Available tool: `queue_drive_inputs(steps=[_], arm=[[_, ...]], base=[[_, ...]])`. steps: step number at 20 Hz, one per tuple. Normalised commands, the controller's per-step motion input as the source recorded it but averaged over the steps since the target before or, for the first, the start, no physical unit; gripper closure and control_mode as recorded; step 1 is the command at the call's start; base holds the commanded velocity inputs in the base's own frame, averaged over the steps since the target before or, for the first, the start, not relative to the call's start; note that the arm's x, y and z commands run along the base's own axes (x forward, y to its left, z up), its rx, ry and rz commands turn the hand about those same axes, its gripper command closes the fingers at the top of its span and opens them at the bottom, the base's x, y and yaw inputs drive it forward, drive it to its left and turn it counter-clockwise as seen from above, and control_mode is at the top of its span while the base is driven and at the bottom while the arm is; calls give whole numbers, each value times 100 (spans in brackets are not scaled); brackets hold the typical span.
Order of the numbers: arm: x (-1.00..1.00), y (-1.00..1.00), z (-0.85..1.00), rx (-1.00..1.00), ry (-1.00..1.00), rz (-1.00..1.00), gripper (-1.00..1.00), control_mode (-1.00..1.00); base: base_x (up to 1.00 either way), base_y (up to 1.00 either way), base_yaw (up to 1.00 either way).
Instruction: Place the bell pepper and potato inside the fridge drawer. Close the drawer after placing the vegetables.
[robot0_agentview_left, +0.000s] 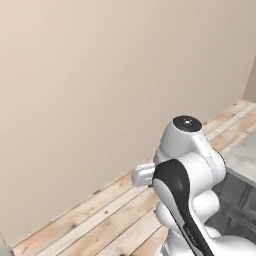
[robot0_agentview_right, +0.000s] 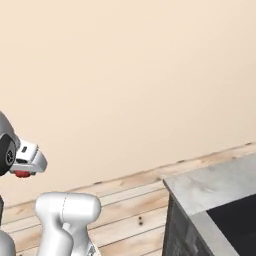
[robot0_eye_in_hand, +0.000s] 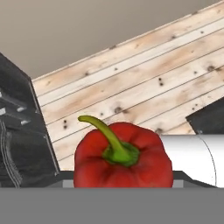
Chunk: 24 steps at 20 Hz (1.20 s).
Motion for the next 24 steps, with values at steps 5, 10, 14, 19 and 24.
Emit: queue_drive_inputs(steps=[5,10,14,19,24], arm=[[0,0,0,0,0,0,100,100],[0,0,0,0,0,0,100,100],[0,0,0,0,0,0,100,100],[0,0,0,0,0,0,100,100],[0,0,0,0,0,0,100,100]], base=[[100,51,-40],[100,50,-50],[100,61,-57],[100,49,-57],[100,19,-62]])
